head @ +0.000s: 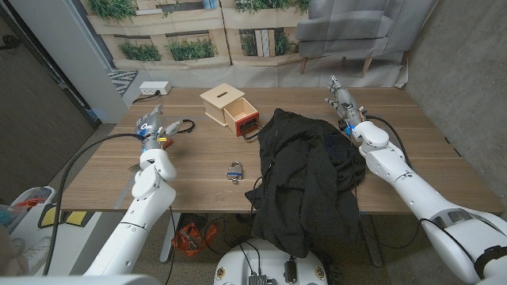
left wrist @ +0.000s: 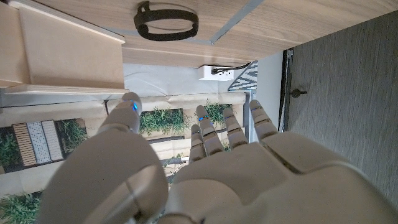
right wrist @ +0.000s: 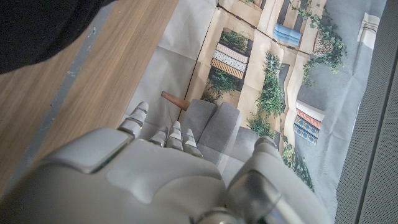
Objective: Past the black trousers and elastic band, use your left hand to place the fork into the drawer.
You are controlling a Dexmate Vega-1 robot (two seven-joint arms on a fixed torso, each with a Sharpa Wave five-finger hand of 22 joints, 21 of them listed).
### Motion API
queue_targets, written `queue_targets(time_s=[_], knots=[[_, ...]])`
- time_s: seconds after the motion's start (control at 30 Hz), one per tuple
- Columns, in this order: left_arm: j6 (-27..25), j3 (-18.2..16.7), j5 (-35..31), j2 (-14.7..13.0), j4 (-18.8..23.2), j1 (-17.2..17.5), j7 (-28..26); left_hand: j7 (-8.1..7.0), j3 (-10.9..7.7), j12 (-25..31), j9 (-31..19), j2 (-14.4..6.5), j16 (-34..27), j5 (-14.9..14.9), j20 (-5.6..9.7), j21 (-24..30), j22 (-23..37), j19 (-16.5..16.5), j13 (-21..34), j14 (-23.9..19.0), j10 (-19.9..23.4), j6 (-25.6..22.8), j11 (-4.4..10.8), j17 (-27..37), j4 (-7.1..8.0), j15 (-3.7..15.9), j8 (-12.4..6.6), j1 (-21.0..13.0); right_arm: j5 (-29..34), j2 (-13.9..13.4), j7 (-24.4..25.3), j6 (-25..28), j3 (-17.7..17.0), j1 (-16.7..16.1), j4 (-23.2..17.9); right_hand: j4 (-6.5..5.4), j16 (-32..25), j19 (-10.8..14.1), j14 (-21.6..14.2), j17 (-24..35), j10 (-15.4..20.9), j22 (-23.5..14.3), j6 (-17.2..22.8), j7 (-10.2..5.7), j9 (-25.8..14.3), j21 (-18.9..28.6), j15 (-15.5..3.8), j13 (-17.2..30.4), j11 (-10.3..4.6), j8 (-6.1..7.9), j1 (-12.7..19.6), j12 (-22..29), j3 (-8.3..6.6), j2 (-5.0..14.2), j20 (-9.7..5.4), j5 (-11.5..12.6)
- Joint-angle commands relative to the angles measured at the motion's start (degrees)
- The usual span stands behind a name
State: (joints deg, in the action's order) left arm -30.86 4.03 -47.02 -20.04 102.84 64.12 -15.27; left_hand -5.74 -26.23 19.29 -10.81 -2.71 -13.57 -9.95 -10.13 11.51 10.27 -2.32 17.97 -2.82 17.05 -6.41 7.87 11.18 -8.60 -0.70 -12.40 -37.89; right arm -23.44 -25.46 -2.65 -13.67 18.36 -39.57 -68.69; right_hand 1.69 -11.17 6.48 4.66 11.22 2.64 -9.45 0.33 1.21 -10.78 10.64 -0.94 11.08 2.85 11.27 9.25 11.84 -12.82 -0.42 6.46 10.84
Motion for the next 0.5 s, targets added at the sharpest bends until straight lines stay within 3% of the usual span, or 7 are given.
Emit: queue_targets(time_s=[0.03, 0.5], knots=[[0.3, -0.5, -0.3, -2.2, 1.1, 1.1, 2.6, -0.17, 0.16, 0.3, -0.1, 0.0, -0.1, 0.1, 0.11, 0.2, 0.1, -0.3, 0.3, -0.5, 0.6, -0.5, 0.35, 0.2, -0.1, -0.14, -0.07, 0.0, -0.1, -0.6, 0.7, 0.4, -0.3, -0.9, -1.6, 0.22, -0.4, 0.5, 0.1, 0.1, 0.2, -0.3, 0.1, 0.06, -0.2, 0.2, -0.46, 0.3, -0.28, 0.09, 0.5, -0.1, -0.12, 0.21, -0.18, -0.1], [1.0, -1.1, -0.9, -4.5, 2.7, 3.2, 5.3, -0.28, 0.54, 0.3, -0.1, 0.0, -0.1, 0.1, 0.14, 0.2, 0.1, -0.3, 0.6, -0.6, 0.9, -0.6, 0.63, 0.2, 0.04, 0.0, 0.01, 0.2, -0.2, -1.1, 0.9, 0.9, -0.4, -1.4, -2.8, 0.32, -0.4, 0.5, 0.1, 0.1, 0.2, -0.3, 0.1, 0.01, -0.2, 0.2, -0.45, 0.3, -0.35, 0.08, 0.5, -0.1, -0.09, 0.23, -0.18, -0.1]])
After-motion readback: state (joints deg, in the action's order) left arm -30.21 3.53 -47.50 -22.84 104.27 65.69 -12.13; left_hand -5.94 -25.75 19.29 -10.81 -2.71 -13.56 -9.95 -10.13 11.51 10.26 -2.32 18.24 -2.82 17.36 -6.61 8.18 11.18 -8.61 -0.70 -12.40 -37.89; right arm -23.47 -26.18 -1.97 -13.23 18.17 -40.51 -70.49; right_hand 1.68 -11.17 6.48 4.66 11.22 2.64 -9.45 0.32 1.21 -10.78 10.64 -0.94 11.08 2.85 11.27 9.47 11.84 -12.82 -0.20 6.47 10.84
